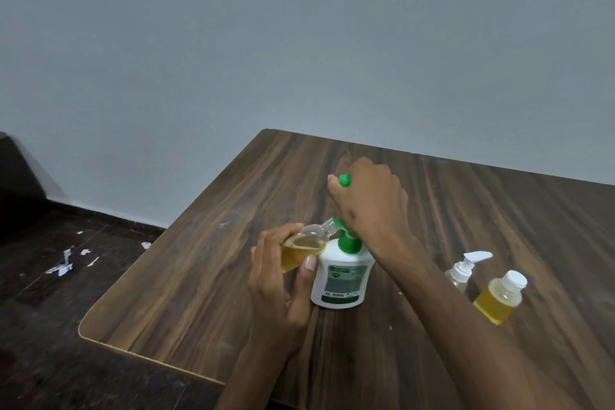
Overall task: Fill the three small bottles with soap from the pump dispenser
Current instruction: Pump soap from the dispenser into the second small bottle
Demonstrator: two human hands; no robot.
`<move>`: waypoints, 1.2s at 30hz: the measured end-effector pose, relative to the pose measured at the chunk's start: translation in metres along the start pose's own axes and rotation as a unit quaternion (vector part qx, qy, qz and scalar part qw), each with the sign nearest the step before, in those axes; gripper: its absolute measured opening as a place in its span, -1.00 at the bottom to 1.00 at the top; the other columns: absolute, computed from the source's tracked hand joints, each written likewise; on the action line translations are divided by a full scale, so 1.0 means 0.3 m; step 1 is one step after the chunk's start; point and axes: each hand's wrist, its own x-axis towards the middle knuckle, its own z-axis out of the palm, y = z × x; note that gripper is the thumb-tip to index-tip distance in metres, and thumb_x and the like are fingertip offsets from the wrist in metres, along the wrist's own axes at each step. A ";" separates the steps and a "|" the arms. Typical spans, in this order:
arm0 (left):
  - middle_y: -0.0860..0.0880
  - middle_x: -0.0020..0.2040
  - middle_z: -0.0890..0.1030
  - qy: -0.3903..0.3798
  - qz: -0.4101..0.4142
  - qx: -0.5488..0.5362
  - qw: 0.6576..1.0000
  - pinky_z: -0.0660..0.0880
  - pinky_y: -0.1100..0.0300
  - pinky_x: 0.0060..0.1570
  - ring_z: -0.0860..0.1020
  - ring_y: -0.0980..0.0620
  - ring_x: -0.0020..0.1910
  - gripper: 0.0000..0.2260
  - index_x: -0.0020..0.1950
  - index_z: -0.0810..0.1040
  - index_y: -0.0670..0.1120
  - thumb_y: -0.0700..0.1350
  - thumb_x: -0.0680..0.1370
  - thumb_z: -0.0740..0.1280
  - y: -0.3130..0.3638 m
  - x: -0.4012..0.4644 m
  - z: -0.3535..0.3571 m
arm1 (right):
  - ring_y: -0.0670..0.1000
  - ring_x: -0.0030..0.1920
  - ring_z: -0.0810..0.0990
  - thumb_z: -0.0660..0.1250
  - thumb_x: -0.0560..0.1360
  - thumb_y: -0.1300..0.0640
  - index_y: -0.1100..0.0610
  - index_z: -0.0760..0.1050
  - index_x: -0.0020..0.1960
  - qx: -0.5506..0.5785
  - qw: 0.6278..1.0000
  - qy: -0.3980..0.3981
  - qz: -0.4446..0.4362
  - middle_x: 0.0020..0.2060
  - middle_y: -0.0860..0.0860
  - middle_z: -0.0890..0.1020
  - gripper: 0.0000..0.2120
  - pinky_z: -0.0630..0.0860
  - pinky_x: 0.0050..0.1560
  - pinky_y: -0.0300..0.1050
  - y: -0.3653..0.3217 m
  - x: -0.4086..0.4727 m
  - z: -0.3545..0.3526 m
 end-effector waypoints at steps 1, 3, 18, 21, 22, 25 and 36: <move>0.11 0.21 0.60 -0.001 0.001 0.000 1.000 0.58 -0.13 0.00 0.61 -0.04 0.15 -0.70 0.33 0.51 0.03 -0.17 0.61 0.37 0.002 0.000 0.000 | -0.13 -0.38 0.26 0.20 0.67 -0.11 0.09 0.37 -0.11 -0.002 1.000 0.002 -0.005 -0.33 -0.06 0.34 -0.69 0.16 -0.38 -0.13 0.000 0.001 -0.002; 0.11 0.21 0.60 -0.002 0.003 -0.002 1.000 0.58 -0.14 0.00 0.62 -0.05 0.15 -0.69 0.33 0.51 0.05 -0.17 0.61 0.37 0.002 0.000 0.000 | -0.14 -0.38 0.26 0.20 0.67 -0.11 0.09 0.35 -0.13 -0.003 1.000 0.013 -0.016 -0.34 -0.06 0.34 -0.68 0.12 -0.41 -0.17 -0.004 0.003 -0.009; 0.10 0.20 0.60 0.002 0.004 -0.001 1.000 0.57 -0.17 0.00 0.61 -0.07 0.14 -0.71 0.32 0.53 0.01 -0.18 0.61 0.37 0.000 0.000 0.002 | -0.09 -0.38 0.33 0.20 0.66 -0.12 0.08 0.36 -0.16 -0.007 1.000 0.017 -0.013 -0.33 -0.05 0.38 -0.67 0.19 -0.39 -0.12 0.002 0.009 0.001; 0.12 0.20 0.59 -0.001 0.005 0.002 1.000 0.57 -0.17 -0.01 0.61 -0.04 0.14 -0.71 0.32 0.52 0.02 -0.17 0.61 0.37 -0.003 0.000 0.002 | -0.13 -0.38 0.30 0.20 0.66 -0.11 0.08 0.34 -0.18 0.000 1.000 0.018 -0.012 -0.34 -0.05 0.37 -0.67 0.18 -0.40 -0.13 0.001 0.006 0.005; 0.11 0.20 0.59 -0.002 0.006 0.004 1.000 0.56 -0.17 -0.01 0.61 -0.04 0.14 -0.72 0.32 0.52 0.00 -0.18 0.61 0.37 -0.003 0.000 0.002 | -0.12 -0.38 0.30 0.21 0.66 -0.11 0.08 0.35 -0.16 0.001 1.000 0.011 -0.008 -0.33 -0.05 0.38 -0.67 0.20 -0.37 -0.12 0.003 0.004 0.008; 0.10 0.19 0.60 -0.001 0.005 0.005 1.000 0.56 -0.19 -0.01 0.61 -0.06 0.13 -0.72 0.31 0.53 -0.02 -0.18 0.61 0.37 -0.004 0.000 0.003 | -0.09 -0.37 0.33 0.21 0.66 -0.13 0.08 0.37 -0.14 -0.005 1.000 0.011 -0.015 -0.32 -0.04 0.40 -0.68 0.26 -0.32 -0.11 0.002 0.009 0.006; 0.13 0.20 0.59 -0.001 0.007 0.002 1.000 0.55 -0.23 0.00 0.62 -0.04 0.14 -0.72 0.31 0.53 -0.02 -0.18 0.61 0.36 -0.002 0.002 0.003 | -0.09 -0.37 0.36 0.20 0.66 -0.12 0.08 0.38 -0.15 -0.007 1.000 0.018 -0.016 -0.32 -0.05 0.41 -0.68 0.25 -0.35 -0.12 0.002 0.010 0.007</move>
